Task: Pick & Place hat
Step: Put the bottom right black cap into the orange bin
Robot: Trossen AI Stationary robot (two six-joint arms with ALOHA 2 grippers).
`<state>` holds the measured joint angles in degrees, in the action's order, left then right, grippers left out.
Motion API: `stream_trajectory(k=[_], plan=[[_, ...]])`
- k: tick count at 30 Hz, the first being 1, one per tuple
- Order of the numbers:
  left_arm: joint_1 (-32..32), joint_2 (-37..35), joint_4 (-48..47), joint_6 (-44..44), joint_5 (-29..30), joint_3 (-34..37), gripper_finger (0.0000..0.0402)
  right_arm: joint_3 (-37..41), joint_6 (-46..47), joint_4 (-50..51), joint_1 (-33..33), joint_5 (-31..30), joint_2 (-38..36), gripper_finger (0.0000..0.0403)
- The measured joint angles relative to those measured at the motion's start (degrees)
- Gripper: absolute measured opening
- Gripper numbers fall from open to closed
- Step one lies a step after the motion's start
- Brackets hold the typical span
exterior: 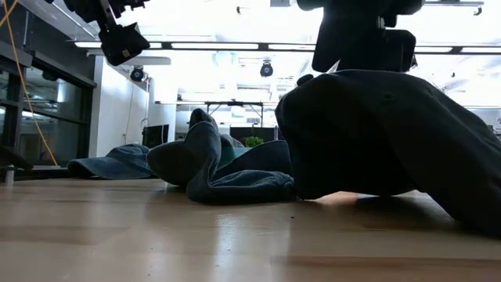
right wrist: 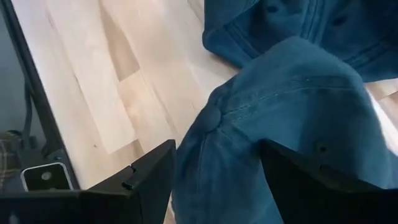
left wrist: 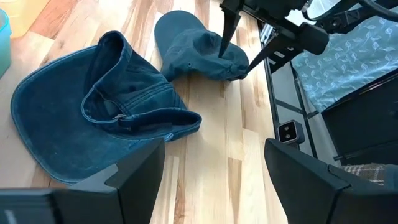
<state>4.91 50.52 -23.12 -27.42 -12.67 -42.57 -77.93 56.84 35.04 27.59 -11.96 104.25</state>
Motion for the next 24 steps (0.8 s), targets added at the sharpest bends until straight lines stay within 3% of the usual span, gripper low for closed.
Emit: stream_trajectory(k=[16, 24], plan=[[0.02, 0.0, -0.01, 0.07, -0.34, 0.0, 0.0273, 0.0, -0.28, 1.6, -2.75, -0.85, 0.46, 0.0223], [0.0, -0.01, -0.14, 0.15, -0.4, 0.04, 0.0273, 0.0, 0.22, 0.36, -3.99, 2.72, 5.33, 0.0221]])
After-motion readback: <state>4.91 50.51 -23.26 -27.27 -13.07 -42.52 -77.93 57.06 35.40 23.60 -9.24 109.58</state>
